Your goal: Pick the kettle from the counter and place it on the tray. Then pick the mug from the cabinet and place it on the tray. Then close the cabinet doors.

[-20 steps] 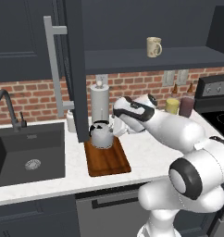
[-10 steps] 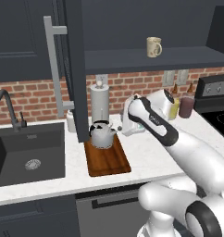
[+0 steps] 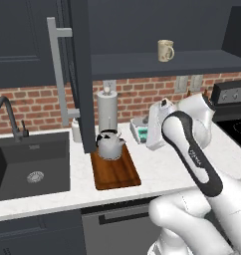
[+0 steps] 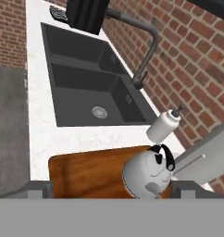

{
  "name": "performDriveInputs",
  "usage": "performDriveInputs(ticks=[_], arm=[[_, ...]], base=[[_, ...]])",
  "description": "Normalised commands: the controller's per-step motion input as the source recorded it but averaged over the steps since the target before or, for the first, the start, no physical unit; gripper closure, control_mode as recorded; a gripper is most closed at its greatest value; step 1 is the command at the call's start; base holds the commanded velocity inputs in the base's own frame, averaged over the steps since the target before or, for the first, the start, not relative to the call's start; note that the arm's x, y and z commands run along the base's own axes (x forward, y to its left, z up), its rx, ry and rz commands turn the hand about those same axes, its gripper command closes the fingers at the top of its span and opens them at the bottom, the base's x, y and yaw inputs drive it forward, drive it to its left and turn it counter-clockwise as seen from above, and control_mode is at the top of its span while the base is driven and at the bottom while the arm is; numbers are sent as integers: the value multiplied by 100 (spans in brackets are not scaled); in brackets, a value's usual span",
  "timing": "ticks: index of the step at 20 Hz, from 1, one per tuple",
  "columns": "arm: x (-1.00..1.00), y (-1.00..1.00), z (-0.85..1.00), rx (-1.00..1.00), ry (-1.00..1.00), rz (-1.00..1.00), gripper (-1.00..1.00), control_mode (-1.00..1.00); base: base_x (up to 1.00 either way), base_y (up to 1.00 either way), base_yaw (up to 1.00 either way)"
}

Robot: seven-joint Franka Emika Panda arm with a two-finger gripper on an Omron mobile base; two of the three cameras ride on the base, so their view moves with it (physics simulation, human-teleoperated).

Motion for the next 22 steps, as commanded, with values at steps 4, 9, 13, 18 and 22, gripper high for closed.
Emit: performDriveInputs(ticks=[4,9,13,18,22], arm=[[-86,-24,29,-1,0,-4,-100,-100],[-76,-20,34,-2,0,-6,-100,-100],[-30,-18,21,-3,12,-5,-100,-100],[-1,-1,0,2,6,-1,-100,-100],[0,-2,1,7,6,-1,-100,-100]], base=[[0,0,0],[0,0,0],[0,0,0],[0,0,0],[0,0,0]])
